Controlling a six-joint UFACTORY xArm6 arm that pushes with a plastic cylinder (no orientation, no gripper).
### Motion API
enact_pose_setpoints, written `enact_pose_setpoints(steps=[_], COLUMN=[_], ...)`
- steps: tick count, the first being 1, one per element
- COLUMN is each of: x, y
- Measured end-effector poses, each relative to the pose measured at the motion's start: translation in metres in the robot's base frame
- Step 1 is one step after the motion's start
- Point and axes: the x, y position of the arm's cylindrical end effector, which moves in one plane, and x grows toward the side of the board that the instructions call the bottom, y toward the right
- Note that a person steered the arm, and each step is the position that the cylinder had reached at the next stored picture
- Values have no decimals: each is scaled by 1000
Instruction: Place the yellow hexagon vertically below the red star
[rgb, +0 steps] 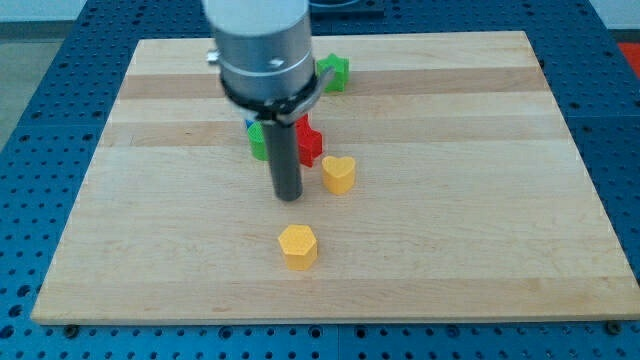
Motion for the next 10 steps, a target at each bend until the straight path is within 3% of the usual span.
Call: enact_pose_setpoints(steps=[1,3,4,6,8,10], x=[-15,34,27,-38,-20,27], y=[34,48,79,105,130,-8])
